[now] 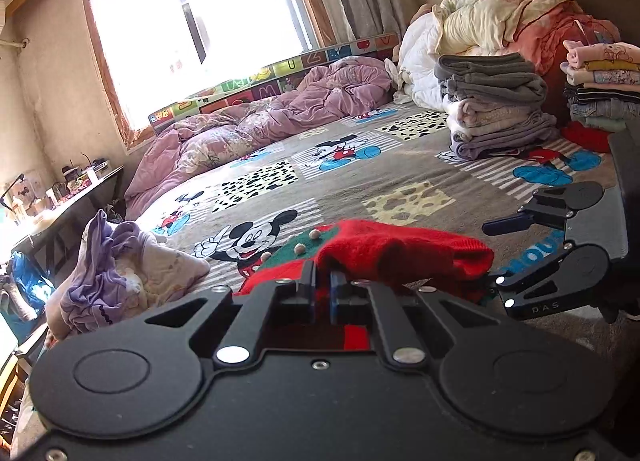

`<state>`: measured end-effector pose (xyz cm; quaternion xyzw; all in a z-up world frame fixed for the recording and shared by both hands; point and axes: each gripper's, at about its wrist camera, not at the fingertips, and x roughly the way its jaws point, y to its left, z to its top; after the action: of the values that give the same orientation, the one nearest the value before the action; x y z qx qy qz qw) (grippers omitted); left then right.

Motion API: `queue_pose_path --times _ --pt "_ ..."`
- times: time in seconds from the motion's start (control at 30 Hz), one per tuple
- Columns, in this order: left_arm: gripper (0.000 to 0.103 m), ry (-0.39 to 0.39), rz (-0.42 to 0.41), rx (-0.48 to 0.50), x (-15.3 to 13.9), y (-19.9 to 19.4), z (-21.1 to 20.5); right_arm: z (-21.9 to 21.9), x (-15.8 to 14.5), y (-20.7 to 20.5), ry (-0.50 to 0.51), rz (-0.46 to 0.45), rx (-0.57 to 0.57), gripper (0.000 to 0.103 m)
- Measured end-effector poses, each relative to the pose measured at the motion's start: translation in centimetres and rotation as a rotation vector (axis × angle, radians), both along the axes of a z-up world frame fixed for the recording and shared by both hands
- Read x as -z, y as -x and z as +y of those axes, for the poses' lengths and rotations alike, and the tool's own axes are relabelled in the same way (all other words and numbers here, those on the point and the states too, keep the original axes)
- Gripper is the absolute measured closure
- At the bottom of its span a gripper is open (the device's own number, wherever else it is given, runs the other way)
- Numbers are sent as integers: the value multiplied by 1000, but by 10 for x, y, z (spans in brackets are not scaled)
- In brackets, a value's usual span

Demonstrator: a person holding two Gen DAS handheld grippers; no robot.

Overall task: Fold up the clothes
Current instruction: 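Lift the red sweater with both grippers and shake it out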

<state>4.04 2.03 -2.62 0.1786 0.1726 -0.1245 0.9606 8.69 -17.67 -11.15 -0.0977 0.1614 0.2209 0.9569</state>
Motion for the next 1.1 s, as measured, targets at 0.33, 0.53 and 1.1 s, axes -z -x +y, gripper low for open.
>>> queue_pose_path --times 0.33,0.53,1.1 --pt "102 44 -30 -5 -4 12 14 1 -33 15 -70 -54 -48 85" --pt "103 131 -66 20 -21 17 18 -20 -80 30 -163 -103 -22 86" --pt "42 281 218 22 2 42 43 -17 -75 10 -194 68 10 87"
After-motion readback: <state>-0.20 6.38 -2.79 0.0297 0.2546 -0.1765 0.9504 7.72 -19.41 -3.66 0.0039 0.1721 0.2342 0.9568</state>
